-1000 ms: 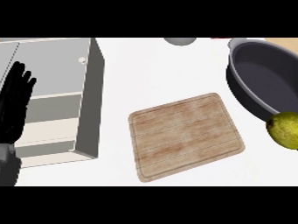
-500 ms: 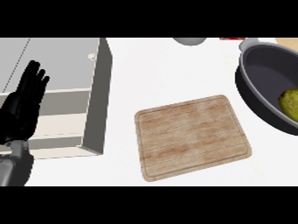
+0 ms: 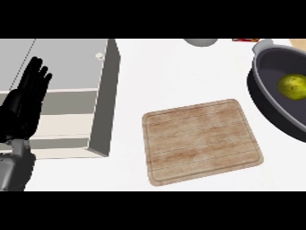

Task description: Pick the pear from the cutting board and place it in the pot

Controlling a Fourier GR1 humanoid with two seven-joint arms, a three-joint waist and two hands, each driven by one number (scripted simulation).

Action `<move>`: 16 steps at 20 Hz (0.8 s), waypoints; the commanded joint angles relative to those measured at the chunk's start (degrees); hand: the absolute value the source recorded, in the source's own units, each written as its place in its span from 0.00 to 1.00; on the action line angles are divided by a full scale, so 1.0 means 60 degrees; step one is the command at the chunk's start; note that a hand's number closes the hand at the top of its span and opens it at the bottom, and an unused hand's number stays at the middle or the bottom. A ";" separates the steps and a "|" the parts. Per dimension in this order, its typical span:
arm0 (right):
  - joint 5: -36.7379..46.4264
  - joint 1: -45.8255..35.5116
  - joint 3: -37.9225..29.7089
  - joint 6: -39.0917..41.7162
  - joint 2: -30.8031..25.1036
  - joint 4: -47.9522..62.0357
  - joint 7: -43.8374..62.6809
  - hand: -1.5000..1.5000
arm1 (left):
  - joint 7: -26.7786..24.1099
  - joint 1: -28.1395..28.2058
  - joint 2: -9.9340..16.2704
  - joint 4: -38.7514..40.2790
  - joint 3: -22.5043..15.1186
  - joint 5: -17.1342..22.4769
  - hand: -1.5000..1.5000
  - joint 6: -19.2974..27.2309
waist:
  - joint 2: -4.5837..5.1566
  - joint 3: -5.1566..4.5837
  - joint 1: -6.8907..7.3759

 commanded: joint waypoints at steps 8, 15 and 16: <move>0.1105 -0.3252 0.0041 0.0596 0.1254 0.6008 -0.1692 1.00 | 0.0429 -0.0242 -0.0044 -0.0161 0.0016 -0.0208 0.50 0.0070 | 0.0014 0.0016 0.0043; 0.1014 -0.3914 0.0161 0.2532 0.1874 0.7826 -0.2764 0.00 | -0.0100 -0.0090 -0.0268 0.0149 -0.0018 -0.0040 0.50 -0.0220 | 0.0099 0.0031 0.0166; 0.0722 -0.4187 -0.0077 0.3295 0.1584 0.7875 -0.2868 0.00 | 0.0170 -0.0008 -0.0221 -0.0137 -0.0104 -0.0115 0.50 -0.0176 | 0.0048 0.0027 0.0118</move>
